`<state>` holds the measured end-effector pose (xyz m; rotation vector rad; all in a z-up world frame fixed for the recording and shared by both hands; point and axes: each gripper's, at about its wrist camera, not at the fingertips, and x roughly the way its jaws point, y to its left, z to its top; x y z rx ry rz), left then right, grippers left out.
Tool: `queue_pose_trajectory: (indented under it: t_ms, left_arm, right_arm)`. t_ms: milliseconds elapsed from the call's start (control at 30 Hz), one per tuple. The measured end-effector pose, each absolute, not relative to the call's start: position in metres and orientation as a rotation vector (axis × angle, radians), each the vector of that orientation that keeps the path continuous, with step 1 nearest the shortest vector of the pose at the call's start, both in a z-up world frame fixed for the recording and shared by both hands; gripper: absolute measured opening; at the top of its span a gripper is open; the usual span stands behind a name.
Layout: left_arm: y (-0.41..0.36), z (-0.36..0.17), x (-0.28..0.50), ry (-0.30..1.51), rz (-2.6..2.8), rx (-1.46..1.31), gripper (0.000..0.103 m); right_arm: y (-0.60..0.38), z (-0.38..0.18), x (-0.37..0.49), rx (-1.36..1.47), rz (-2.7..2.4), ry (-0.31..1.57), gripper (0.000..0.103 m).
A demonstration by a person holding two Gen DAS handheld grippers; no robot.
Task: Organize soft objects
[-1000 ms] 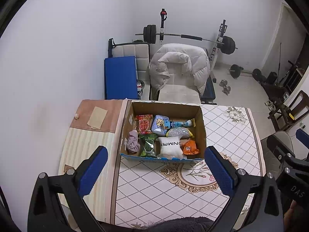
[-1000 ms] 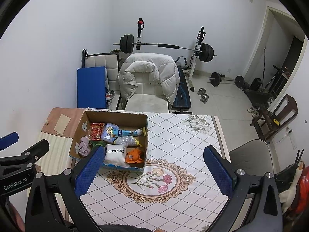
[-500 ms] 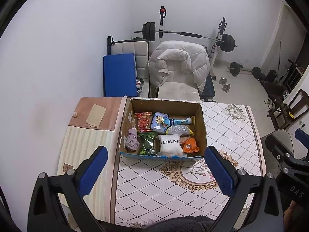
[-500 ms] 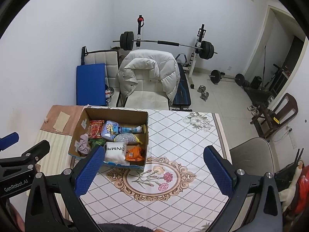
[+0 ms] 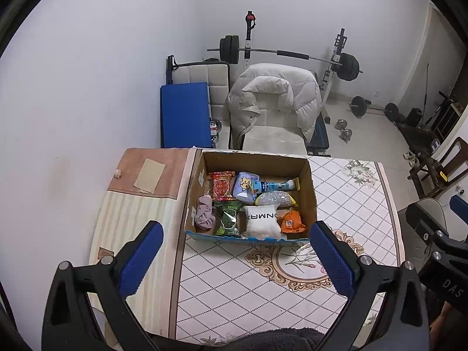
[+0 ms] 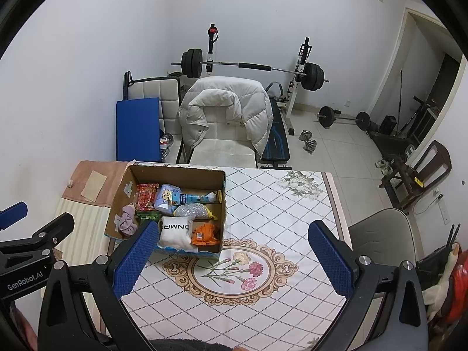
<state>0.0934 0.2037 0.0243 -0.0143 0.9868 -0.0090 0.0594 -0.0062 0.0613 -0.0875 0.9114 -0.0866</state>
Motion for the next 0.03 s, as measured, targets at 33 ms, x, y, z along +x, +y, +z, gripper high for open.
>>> queue_pose_trajectory:
  t_ms: [33]
  left_arm:
    - [0.2035, 0.0242, 0.0939, 0.987, -0.010, -0.014, 0.103]
  right_arm:
    - [-0.0051, 0.0622, 0.0603, -0.086, -0.086, 0.912, 0.103]
